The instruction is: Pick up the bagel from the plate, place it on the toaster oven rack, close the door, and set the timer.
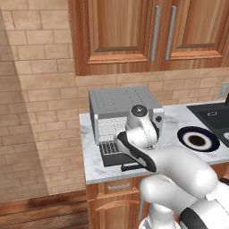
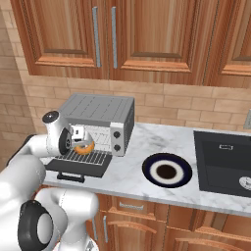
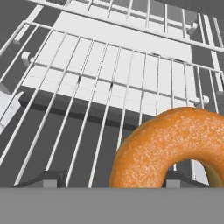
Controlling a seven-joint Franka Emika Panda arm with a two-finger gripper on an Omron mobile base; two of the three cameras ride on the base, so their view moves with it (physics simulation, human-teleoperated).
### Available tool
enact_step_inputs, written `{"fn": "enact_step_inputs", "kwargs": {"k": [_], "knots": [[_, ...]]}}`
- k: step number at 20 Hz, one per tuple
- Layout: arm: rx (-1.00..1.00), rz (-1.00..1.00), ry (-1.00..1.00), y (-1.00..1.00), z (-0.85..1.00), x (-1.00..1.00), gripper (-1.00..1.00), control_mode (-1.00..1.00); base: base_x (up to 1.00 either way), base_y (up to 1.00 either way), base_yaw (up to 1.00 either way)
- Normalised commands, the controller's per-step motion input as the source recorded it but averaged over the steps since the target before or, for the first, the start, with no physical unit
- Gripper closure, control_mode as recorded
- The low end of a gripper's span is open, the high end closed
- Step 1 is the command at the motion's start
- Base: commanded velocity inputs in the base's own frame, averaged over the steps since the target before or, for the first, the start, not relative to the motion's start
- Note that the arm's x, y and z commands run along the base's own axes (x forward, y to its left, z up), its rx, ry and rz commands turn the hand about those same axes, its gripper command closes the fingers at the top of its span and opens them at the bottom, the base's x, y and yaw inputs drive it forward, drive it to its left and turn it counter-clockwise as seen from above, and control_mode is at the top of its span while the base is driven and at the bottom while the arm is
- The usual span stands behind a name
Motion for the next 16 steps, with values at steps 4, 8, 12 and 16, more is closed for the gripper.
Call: {"fn": "enact_step_inputs", "kwargs": {"k": [4,8,12,16], "knots": [[0.00,0.00,-0.07,0.00,0.48,-0.35,-1.00,-1.00,0.00,0.00,0.00],[0.01,0.00,-0.02,0.00,0.57,-0.18,-1.00,-1.00,0.00,0.00,0.00],[0.05,0.00,0.03,0.00,0.41,-0.02,-1.00,-1.00,0.00,0.00,0.00],[0.05,0.00,0.01,0.00,0.39,-0.11,-1.00,-1.00,0.00,0.00,0.00]]}}
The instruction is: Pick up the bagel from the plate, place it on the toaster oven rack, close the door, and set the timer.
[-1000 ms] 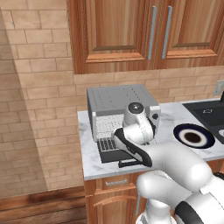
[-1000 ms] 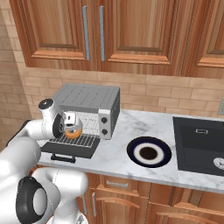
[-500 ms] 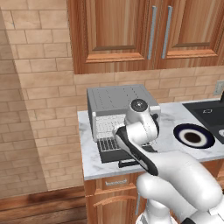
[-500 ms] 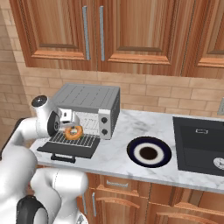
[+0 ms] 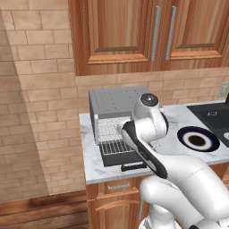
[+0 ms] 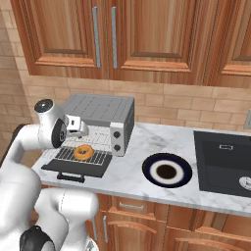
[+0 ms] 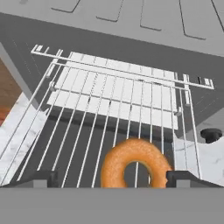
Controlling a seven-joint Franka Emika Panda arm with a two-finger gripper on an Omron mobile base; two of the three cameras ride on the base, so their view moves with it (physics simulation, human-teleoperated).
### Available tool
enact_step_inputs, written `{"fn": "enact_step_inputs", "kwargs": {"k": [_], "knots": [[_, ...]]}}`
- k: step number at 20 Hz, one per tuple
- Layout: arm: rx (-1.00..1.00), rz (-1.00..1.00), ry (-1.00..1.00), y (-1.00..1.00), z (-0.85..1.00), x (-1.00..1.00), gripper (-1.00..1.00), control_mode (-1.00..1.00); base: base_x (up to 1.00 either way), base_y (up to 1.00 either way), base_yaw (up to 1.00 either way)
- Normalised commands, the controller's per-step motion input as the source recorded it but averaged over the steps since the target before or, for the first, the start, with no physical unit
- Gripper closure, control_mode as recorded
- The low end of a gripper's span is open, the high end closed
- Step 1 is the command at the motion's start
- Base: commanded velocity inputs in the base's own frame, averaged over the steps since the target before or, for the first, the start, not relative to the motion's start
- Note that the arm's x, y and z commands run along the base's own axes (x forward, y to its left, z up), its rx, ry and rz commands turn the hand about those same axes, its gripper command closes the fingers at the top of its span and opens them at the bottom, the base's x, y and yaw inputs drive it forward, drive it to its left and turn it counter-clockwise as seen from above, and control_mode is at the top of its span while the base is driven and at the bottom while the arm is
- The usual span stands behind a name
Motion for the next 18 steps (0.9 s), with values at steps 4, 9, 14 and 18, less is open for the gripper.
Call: {"fn": "enact_step_inputs", "kwargs": {"k": [4,9,14,18], "knots": [[0.04,0.00,-0.02,0.00,0.26,-0.98,-1.00,-1.00,0.00,0.00,0.00],[0.06,0.00,0.00,0.00,0.02,-1.00,-1.00,-1.00,0.00,0.00,0.00],[0.02,-0.02,0.09,0.01,-0.03,-0.80,-1.00,-1.00,0.00,0.00,0.00],[0.00,-0.07,0.11,0.23,-0.20,-0.10,-1.00,-1.00,0.00,0.00,0.00]]}}
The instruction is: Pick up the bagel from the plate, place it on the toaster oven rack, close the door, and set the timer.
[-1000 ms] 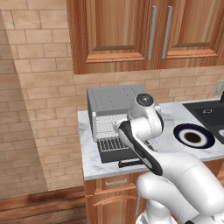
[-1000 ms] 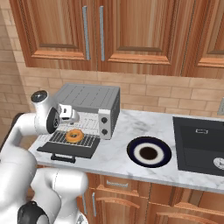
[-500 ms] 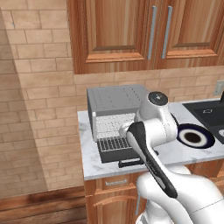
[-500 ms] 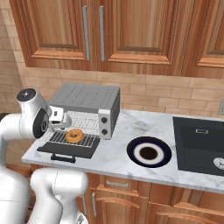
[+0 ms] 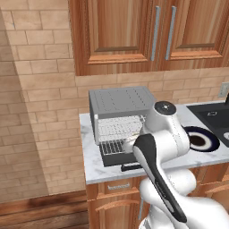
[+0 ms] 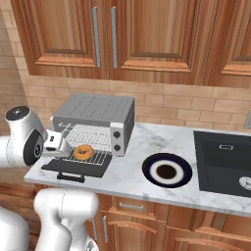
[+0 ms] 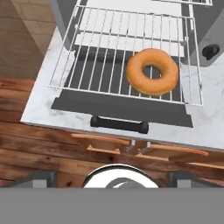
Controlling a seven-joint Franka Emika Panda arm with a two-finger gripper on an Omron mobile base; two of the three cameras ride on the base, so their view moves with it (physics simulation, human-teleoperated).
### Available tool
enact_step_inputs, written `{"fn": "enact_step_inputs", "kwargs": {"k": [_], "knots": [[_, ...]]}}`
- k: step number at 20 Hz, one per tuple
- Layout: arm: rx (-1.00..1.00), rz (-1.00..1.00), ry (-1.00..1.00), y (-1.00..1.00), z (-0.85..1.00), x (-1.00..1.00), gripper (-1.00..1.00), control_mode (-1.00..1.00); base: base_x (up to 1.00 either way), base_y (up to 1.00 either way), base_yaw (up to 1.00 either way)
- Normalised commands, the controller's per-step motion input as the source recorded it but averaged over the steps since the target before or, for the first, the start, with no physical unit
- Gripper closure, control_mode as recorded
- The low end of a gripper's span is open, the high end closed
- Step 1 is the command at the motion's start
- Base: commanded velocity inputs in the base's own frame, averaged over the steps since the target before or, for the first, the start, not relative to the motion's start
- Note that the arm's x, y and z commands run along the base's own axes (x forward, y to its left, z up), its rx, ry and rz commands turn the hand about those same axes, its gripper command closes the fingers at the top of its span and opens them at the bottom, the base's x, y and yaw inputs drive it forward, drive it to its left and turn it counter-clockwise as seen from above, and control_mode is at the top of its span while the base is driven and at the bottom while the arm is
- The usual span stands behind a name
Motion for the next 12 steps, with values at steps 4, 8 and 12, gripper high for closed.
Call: {"fn": "enact_step_inputs", "kwargs": {"k": [4,8,12], "knots": [[0.00,-0.08,0.05,0.35,-0.19,0.07,-1.00,-1.00,0.00,0.00,0.00],[0.00,-0.12,0.07,0.42,-0.30,0.16,-1.00,-1.00,0.00,0.00,0.00],[0.00,-0.21,0.10,0.31,-0.29,0.29,-1.00,-1.00,0.00,0.00,0.00]]}}
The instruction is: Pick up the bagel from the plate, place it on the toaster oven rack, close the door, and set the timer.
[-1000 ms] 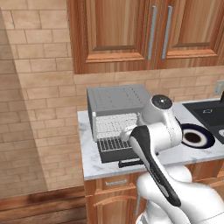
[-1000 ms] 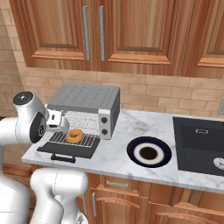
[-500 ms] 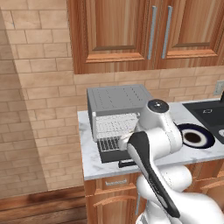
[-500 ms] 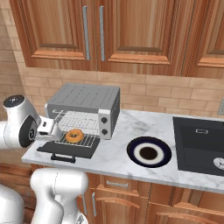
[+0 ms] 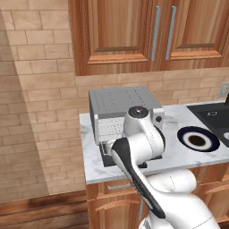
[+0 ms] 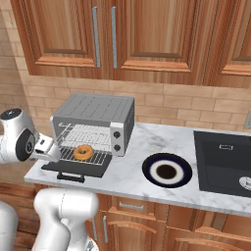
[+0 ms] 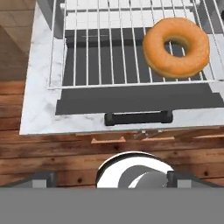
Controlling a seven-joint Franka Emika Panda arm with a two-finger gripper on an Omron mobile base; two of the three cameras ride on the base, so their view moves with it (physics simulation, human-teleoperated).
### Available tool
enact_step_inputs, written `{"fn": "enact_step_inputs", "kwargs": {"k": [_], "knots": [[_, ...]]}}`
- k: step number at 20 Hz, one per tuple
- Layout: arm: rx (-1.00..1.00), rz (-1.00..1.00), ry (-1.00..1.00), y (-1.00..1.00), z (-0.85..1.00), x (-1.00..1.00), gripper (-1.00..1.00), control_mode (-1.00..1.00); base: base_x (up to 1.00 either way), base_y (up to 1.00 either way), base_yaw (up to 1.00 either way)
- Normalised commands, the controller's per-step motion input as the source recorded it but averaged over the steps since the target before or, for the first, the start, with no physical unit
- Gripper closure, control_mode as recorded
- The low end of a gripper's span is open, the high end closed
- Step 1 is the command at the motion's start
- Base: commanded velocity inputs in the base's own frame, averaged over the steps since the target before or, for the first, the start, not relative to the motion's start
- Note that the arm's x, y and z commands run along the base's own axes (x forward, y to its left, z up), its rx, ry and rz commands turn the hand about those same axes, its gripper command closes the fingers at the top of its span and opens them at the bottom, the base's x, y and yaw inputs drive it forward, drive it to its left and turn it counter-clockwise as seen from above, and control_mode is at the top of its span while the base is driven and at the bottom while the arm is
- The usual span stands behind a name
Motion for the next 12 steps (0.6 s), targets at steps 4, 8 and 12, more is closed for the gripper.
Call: {"fn": "enact_step_inputs", "kwargs": {"k": [4,8,12], "knots": [[0.00,-0.23,0.14,0.05,-0.26,0.42,-1.00,-1.00,0.00,0.00,0.00],[0.00,-0.20,0.12,0.00,-0.29,0.36,-1.00,-1.00,0.00,0.00,0.00],[0.00,-0.16,0.13,0.00,-0.39,0.26,-1.00,-1.00,0.00,0.00,0.00]]}}
